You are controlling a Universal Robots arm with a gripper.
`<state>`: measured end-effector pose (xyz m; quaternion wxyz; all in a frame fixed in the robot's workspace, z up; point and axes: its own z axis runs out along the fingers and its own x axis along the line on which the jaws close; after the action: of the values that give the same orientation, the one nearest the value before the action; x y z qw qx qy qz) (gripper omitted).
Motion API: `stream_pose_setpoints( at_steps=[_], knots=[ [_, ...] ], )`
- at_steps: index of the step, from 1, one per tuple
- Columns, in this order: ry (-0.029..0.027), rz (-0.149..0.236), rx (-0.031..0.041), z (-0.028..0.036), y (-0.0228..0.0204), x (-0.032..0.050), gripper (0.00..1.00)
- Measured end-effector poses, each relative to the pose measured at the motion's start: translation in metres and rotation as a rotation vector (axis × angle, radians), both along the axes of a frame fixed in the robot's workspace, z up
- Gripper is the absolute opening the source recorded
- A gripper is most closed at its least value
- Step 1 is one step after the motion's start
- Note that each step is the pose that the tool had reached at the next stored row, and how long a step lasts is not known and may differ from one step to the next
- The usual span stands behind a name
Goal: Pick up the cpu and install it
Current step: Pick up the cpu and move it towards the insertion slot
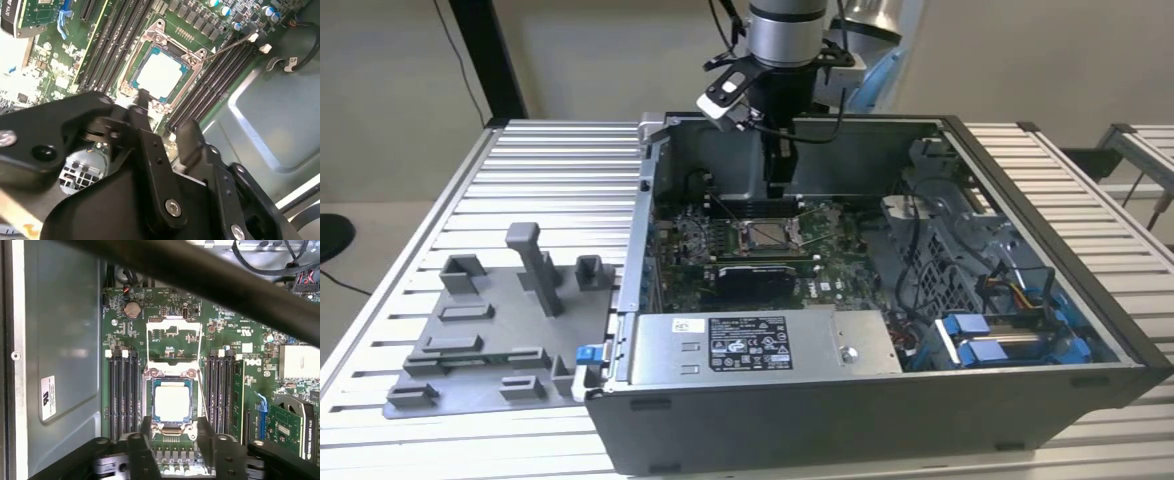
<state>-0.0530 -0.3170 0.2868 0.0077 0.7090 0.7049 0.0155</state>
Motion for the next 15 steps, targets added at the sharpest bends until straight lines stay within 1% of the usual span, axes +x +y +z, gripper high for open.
stream_pose_setpoints(
  at_steps=[12, 13, 15],
  knots=[
    [0.0, 0.0, 0.0017, 0.0, 0.0, 0.0, 0.0],
    [0.0007, 0.0, 0.0018, 0.0, 0.0, 0.0006, 0.0],
    [0.0049, 0.0, 0.0017, 0.0, -0.0001, 0.0064, 0.0]
  ],
)
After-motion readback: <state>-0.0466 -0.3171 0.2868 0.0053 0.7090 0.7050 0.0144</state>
